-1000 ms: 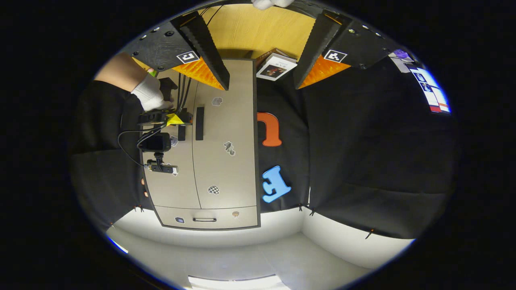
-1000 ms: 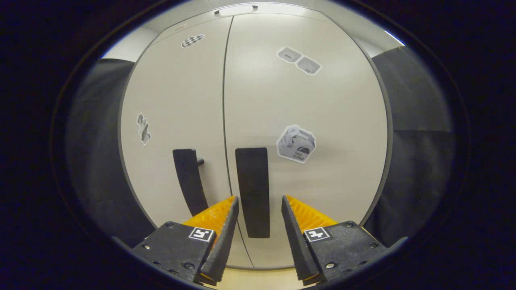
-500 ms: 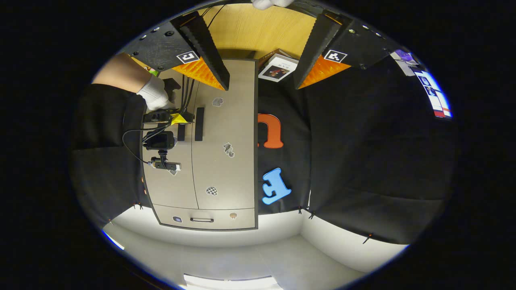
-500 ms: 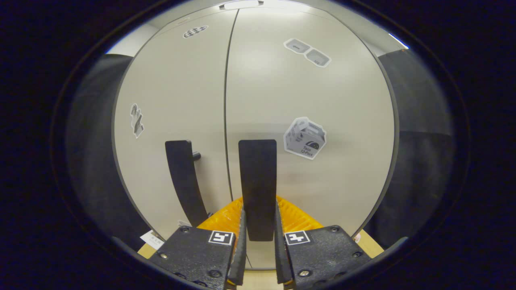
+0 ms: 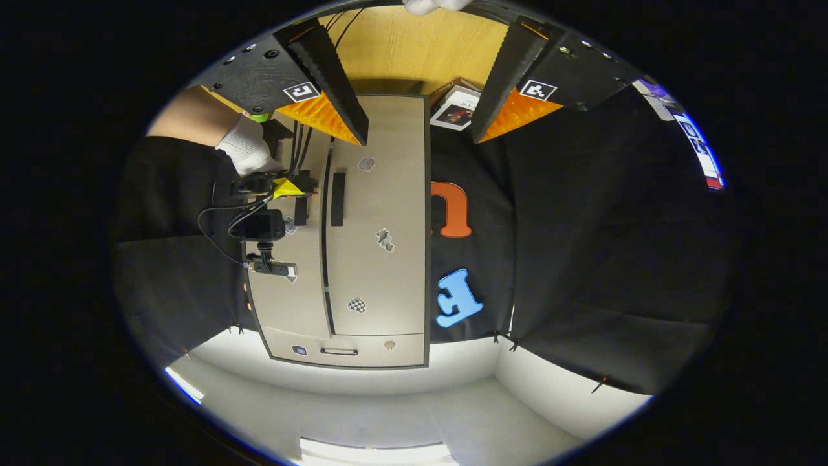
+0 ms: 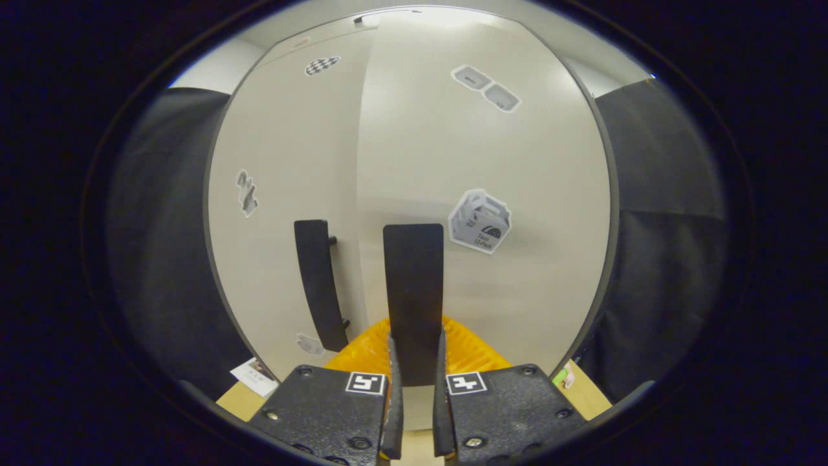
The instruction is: Open the right door of the double-door shoe cabinet with the right hand, and open the left door with the left hand.
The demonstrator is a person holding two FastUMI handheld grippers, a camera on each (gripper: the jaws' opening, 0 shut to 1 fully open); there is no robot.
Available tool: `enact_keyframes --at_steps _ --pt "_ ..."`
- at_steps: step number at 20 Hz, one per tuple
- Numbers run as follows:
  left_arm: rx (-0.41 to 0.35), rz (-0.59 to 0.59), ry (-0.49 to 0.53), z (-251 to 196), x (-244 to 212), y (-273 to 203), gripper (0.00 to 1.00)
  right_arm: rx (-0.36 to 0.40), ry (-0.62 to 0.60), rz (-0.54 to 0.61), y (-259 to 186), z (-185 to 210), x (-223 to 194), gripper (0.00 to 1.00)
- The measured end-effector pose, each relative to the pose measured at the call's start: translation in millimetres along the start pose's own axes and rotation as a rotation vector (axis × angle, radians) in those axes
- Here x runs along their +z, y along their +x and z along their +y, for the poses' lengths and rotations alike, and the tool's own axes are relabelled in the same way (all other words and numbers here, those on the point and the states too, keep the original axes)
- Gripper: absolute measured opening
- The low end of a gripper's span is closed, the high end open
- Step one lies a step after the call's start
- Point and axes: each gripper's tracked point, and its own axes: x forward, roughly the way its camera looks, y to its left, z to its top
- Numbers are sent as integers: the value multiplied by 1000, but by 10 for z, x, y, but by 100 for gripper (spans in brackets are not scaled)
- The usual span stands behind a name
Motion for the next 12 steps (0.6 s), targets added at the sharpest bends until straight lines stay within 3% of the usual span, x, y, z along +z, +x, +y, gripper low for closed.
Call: enact_keyframes --at_steps 12 --pt "14 -9 -3 103 -29 -327 96 10 50 -3 -181 -171 -21 19"
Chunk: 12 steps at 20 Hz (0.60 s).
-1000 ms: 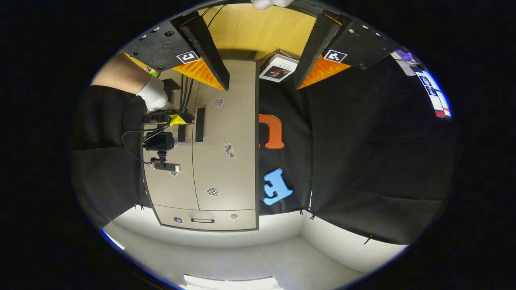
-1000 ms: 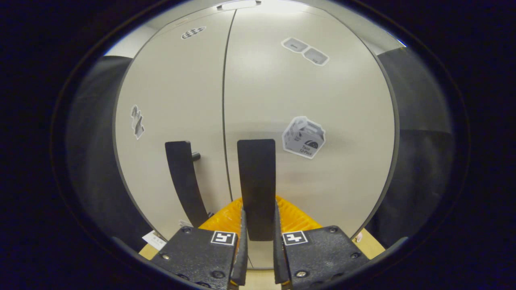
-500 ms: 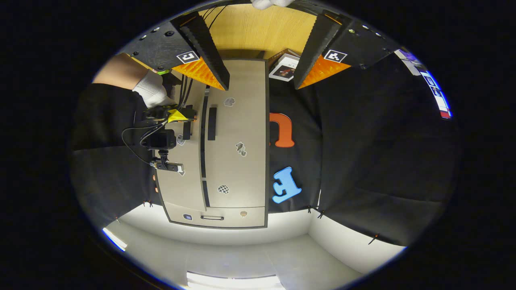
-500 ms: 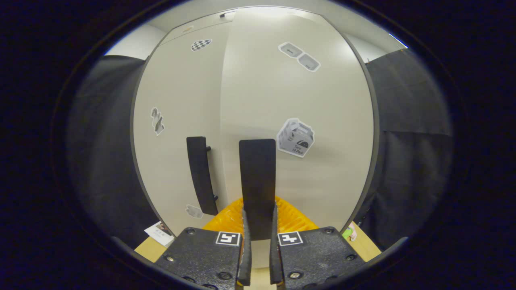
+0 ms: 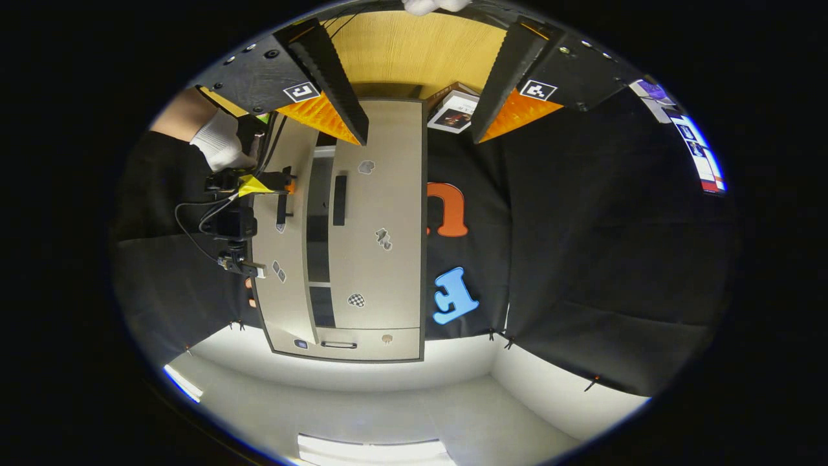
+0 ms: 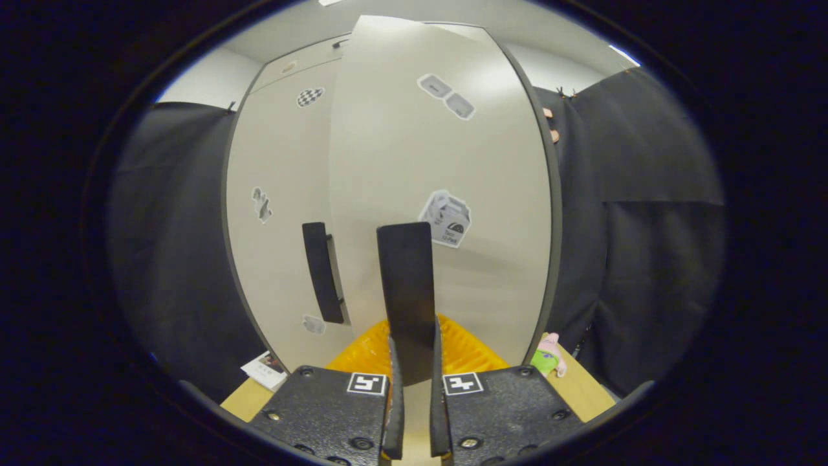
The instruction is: Open the right door of the double-door shoe cabinet with the right hand, and open the left door with the left hand.
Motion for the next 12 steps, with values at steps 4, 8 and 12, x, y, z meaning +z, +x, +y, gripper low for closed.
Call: enact_keyframes --at_steps 4,8,12 --pt "12 1 2 12 -17 -64 96 6 3 -7 -26 -60 6 18" --pt "10 -8 4 -42 -27 -95 96 4 -4 -16 -76 -128 19 17" --pt "-11 1 -5 -140 -77 -64 96 -21 -14 -25 -112 -229 28 16"
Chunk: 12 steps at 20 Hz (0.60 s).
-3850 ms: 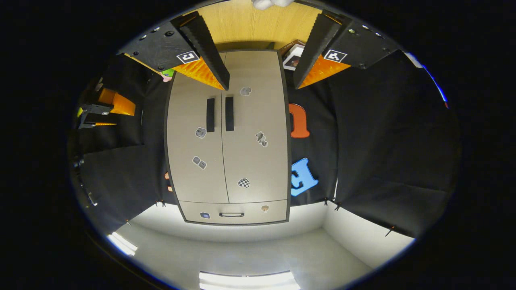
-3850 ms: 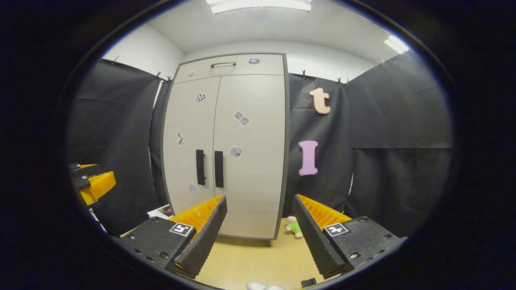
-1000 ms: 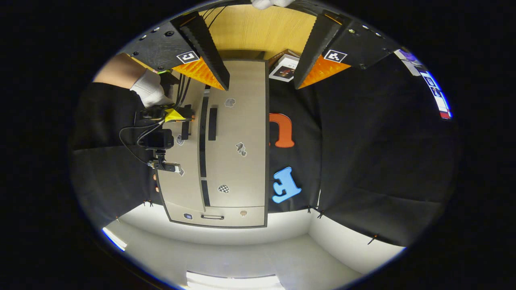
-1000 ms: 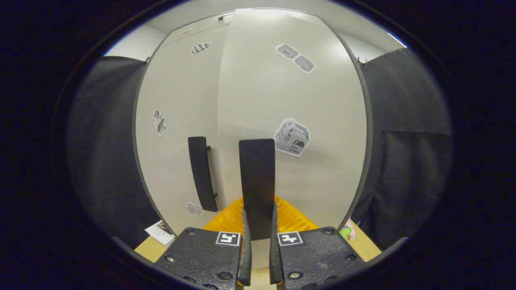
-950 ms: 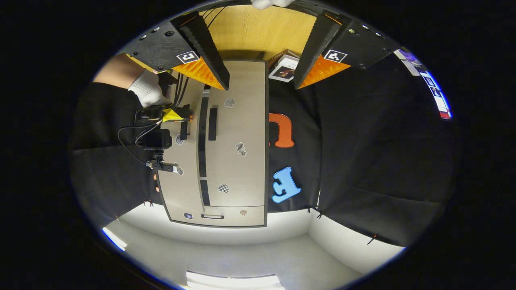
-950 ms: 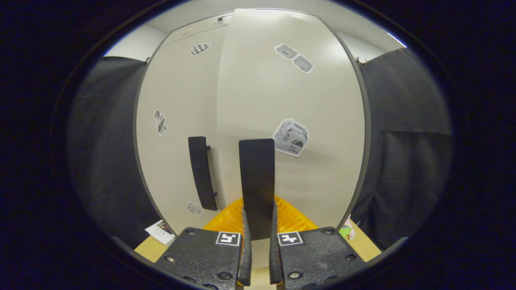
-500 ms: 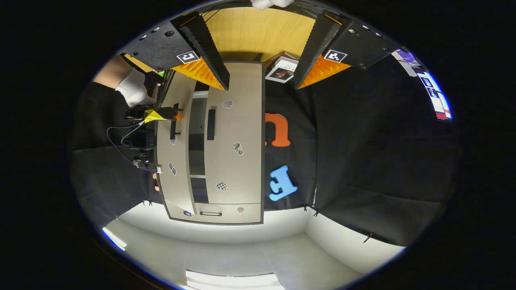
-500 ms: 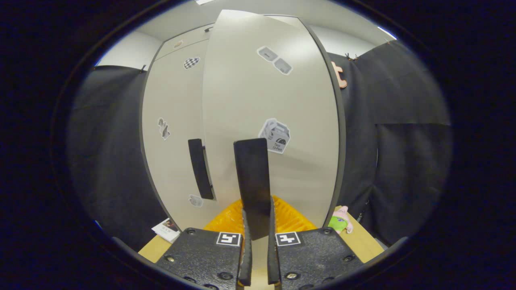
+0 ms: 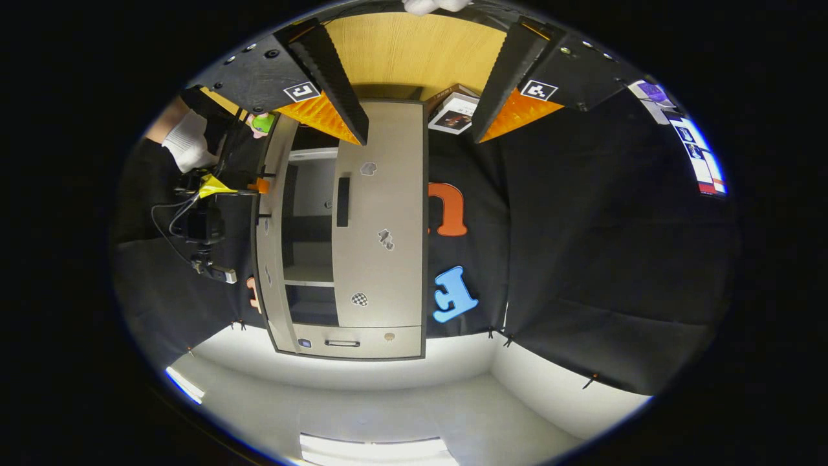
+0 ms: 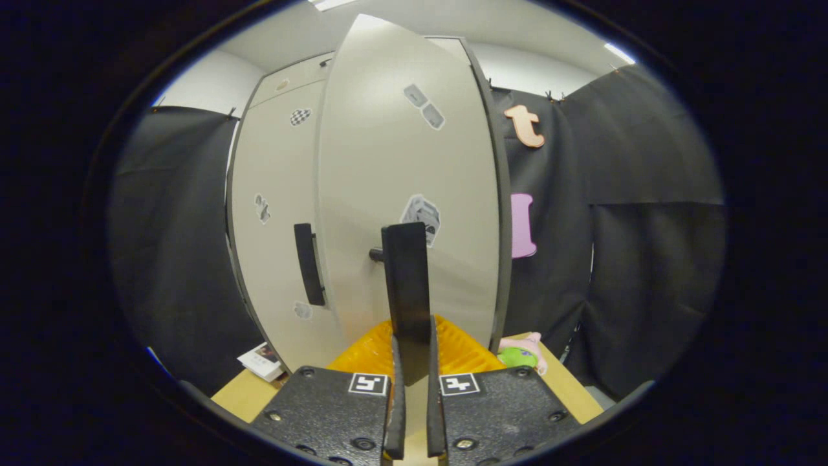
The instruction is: Open the right door of the double-door shoe cabinet with the right hand, and open the left door with the left hand.
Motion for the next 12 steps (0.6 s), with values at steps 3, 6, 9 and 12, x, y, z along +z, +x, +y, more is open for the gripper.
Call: enact_keyframes --at_steps 3,6,9,12 --pt "-25 4 -1 -127 -6 46 96 -22 -6 -5 -15 -69 -4 15" --pt "-57 -1 1 -299 23 108 96 -41 -7 3 -49 -135 -2 12" --pt "-93 -7 -1 -502 47 138 96 -79 -17 8 -69 -242 -7 8" --pt "-127 -6 -3 -686 40 175 96 -97 -43 11 -73 -340 3 4"
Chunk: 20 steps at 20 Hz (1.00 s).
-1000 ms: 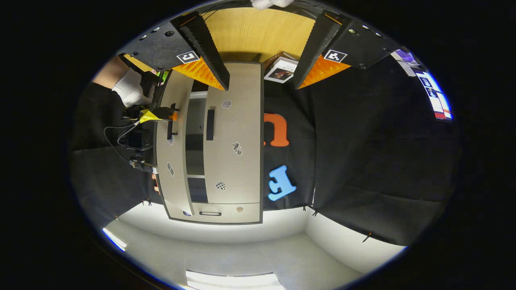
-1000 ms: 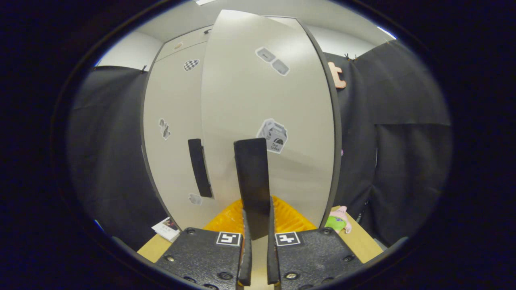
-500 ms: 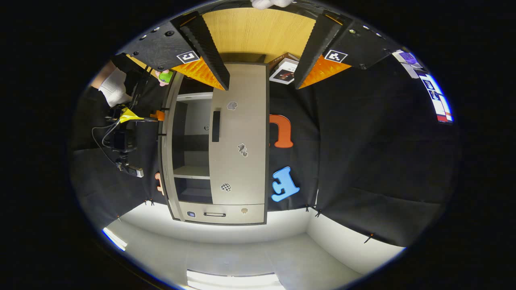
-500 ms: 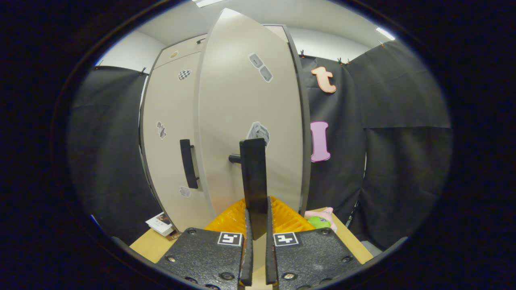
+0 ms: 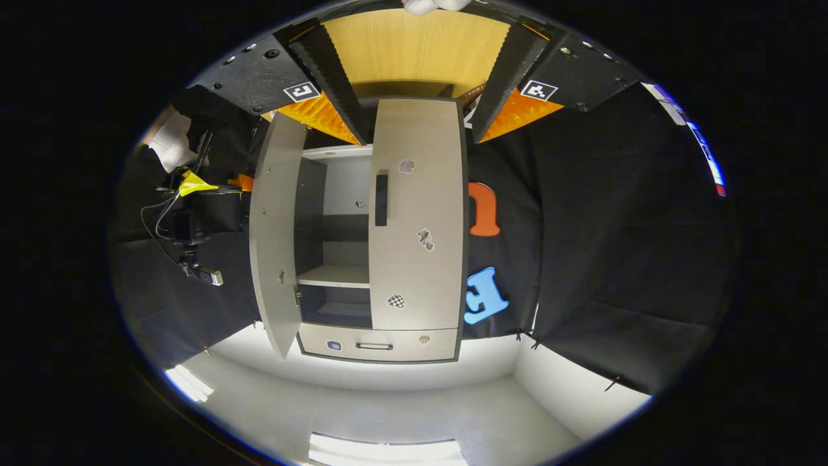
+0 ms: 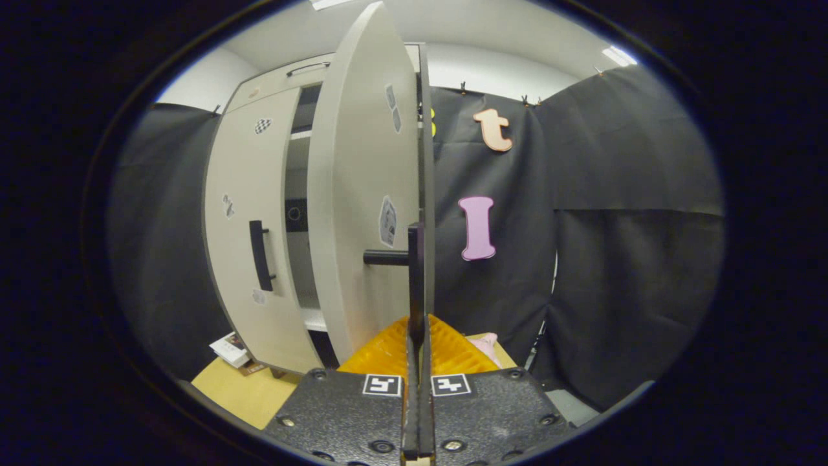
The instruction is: Open the right door of the double-door shoe cabinet with the right hand, and open the left door with the left hand.
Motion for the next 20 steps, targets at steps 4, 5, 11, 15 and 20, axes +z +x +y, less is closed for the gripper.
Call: enact_keyframes --at_steps 4,5,11,15,20 --pt "-37 2 -4 -227 20 53 96 -14 -17 -4 13 -140 24 4" --pt "-41 1 -2 -262 35 69 96 -8 -9 -3 27 -125 16 3" --pt "-52 0 3 -436 63 125 96 40 -11 2 10 -102 28 4" --pt "-41 4 6 -424 80 130 96 46 23 9 2 -42 35 4" --pt "-22 11 5 -331 57 157 96 32 17 2 -2 -80 63 4"
